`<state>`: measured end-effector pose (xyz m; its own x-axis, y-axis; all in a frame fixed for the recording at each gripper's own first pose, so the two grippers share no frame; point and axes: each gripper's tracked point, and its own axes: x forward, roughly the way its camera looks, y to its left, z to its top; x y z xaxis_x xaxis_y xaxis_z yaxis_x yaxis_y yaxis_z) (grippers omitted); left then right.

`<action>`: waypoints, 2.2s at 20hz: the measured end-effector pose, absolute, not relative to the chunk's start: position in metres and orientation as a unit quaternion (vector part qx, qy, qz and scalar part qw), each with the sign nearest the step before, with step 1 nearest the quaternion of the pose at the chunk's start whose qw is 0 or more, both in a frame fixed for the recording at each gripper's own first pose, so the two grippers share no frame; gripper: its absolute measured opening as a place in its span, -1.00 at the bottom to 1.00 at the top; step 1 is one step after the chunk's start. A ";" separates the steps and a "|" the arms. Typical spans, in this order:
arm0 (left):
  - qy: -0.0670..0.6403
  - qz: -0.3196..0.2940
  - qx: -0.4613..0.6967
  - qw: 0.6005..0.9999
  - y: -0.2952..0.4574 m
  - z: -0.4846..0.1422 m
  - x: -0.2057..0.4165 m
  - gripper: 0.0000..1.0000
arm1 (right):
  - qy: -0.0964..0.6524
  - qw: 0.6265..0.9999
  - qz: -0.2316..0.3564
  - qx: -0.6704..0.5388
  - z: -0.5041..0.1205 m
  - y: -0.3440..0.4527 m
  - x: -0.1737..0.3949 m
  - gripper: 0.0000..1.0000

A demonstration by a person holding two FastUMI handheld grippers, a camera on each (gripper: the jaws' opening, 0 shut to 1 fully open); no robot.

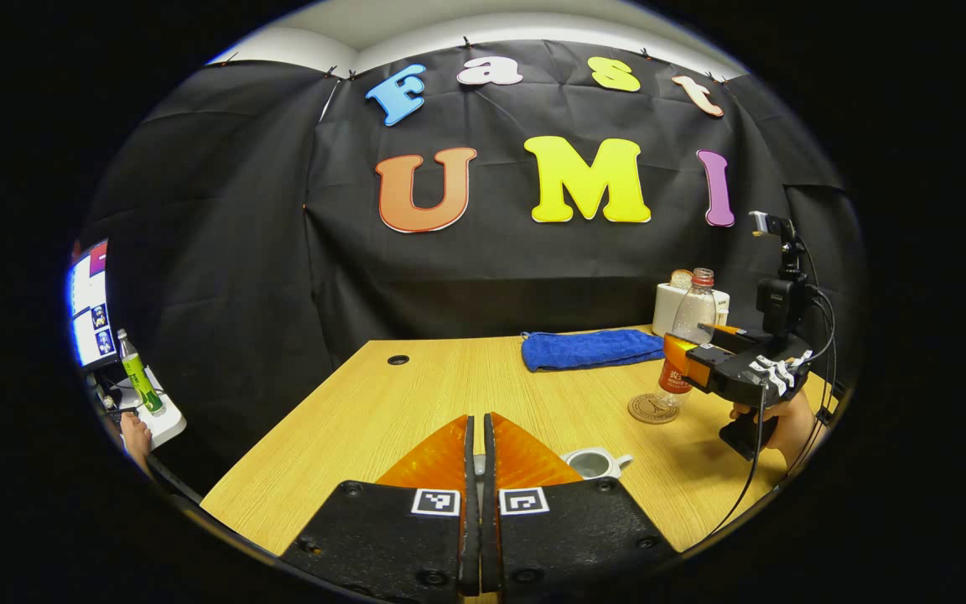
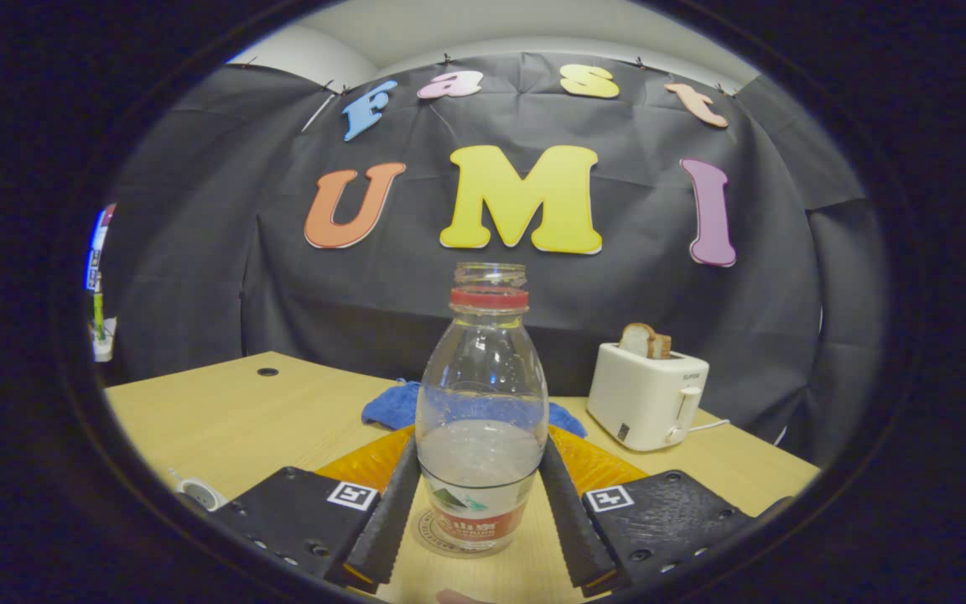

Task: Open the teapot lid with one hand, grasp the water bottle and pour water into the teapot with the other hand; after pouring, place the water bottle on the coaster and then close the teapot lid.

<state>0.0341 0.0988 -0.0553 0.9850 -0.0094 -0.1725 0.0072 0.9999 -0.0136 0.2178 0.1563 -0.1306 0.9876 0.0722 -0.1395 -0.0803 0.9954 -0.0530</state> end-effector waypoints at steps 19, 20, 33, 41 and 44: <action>0.093 -0.008 0.004 0.996 0.092 -0.059 0.035 -0.93 | 0.111 0.992 0.053 -0.020 -0.157 0.157 0.231 0.67; 0.094 -0.008 0.004 0.996 0.091 -0.059 0.035 -0.93 | 0.107 0.993 0.054 -0.021 -0.154 0.155 0.231 0.75; 0.095 -0.013 0.013 0.995 0.084 -0.063 0.037 -0.94 | 0.068 0.995 0.068 0.001 -0.109 0.133 0.163 0.93; 0.096 -0.018 0.015 0.995 0.082 -0.069 0.042 -0.93 | 0.027 0.998 0.040 -0.043 -0.075 0.091 0.097 0.93; 0.082 -0.022 0.019 0.996 0.077 -0.063 0.043 -0.94 | 0.025 0.998 0.031 -0.052 -0.064 0.076 0.074 0.89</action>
<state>0.0430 0.0770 -0.0627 0.9856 -0.0401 -0.1641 0.0462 0.9984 0.0335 0.0745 0.0758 -0.0636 0.9969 0.0586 -0.0531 -0.0638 0.9927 -0.1026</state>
